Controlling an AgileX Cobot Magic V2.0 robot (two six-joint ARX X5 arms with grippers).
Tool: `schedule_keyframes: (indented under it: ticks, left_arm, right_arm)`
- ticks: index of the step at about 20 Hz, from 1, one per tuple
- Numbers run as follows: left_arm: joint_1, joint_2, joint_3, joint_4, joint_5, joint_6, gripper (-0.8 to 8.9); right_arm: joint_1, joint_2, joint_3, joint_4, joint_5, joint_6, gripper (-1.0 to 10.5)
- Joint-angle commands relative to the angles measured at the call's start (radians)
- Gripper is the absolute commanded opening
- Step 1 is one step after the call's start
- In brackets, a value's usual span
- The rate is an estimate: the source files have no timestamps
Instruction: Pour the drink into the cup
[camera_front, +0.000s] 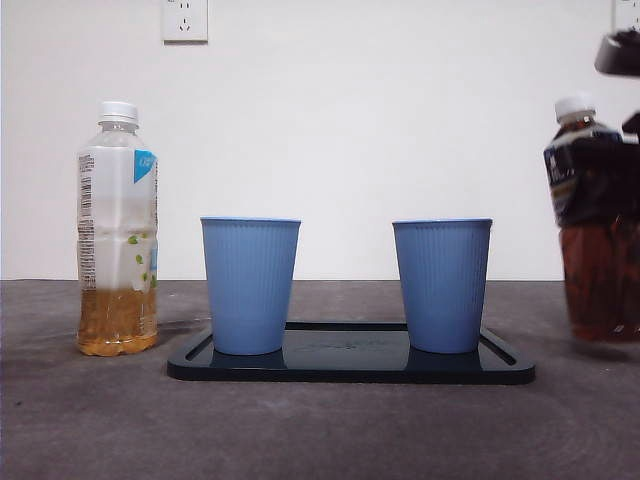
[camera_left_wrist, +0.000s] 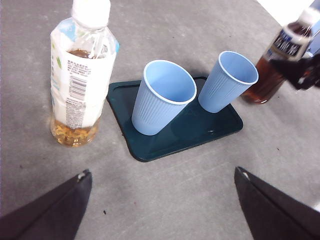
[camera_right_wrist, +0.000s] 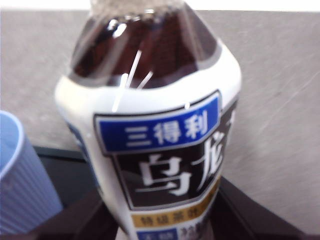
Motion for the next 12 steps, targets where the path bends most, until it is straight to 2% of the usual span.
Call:
schedule_keyframes:
  ticks: [1, 4, 6, 12]
  left_arm:
    - [-0.003, 0.004, 0.022, 0.011, 0.005, 0.013, 4.60]
    - [-0.003, 0.004, 0.022, 0.011, 0.005, 0.013, 4.60]
    - [-0.003, 0.004, 0.022, 0.012, 0.005, 0.013, 4.60]
    - [-0.016, 0.003, 0.022, 0.011, 0.005, 0.013, 4.60]
  right_arm:
    - [0.005, -0.053, 0.137, -0.133, 0.014, -0.159, 1.4]
    - [0.023, -0.068, 0.298, -0.415, 0.090, -0.344, 1.4]
    - [0.051, -0.066, 0.385, -0.543, 0.153, -0.461, 1.4]
    - [0.172, -0.065, 0.477, -0.692, 0.374, -0.749, 0.9]
